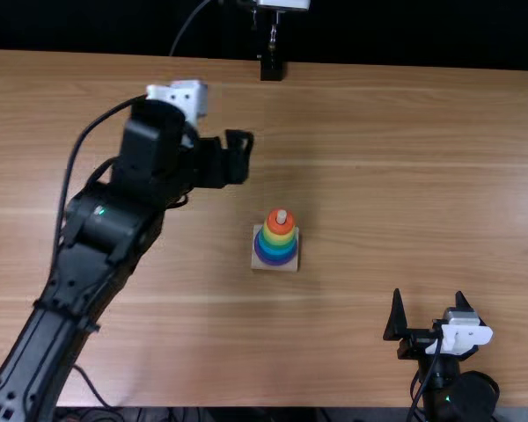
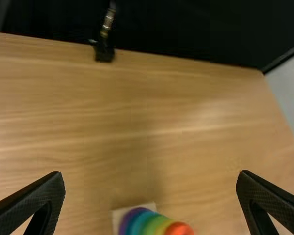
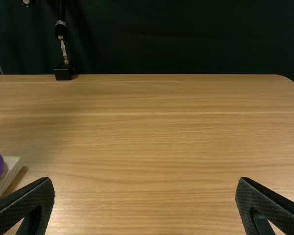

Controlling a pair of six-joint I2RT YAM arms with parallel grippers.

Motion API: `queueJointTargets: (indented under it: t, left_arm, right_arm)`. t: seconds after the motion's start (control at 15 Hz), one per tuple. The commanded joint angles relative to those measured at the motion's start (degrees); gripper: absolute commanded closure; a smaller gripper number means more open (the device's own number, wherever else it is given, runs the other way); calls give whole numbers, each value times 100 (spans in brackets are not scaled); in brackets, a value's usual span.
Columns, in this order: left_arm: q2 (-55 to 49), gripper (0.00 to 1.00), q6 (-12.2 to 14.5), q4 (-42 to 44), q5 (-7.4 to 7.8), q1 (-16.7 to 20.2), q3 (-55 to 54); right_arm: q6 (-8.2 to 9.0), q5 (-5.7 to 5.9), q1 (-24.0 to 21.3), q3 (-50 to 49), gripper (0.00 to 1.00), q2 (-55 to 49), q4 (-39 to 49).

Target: Build the Hanoi tower: stack the rings onto the peg from bottom to top in this color order: purple, dark blue, light blue, dark green, light green, yellow, orange.

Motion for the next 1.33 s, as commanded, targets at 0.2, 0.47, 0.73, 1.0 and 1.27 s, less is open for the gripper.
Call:
queueJointTargets:
  t: [0.2, 0.47, 0.73, 1.0, 1.27]
  left_arm:
    - [-1903, 0, 962, 320, -632, 1100, -2008]
    - [-3942, 0, 2260, 1290, -442, 1891, -4249]
    - [-6078, 0, 2281, 2060, -315, 1838, -6499]
    - [-7722, 0, 2239, 2070, -336, 1794, -7870]
    - [-8522, 0, 2217, 2018, -336, 1794, -8503]
  right_arm:
    - [-2, 81, -16, -263, 0, -73, -419]
    - [-2, 81, -16, -254, 0, -73, -419]
    - [-2, 81, -16, -254, 0, -73, -430]
    - [-2, 81, -16, -254, 0, -73, -430]
    - [-2, 81, -16, -254, 0, -73, -419]
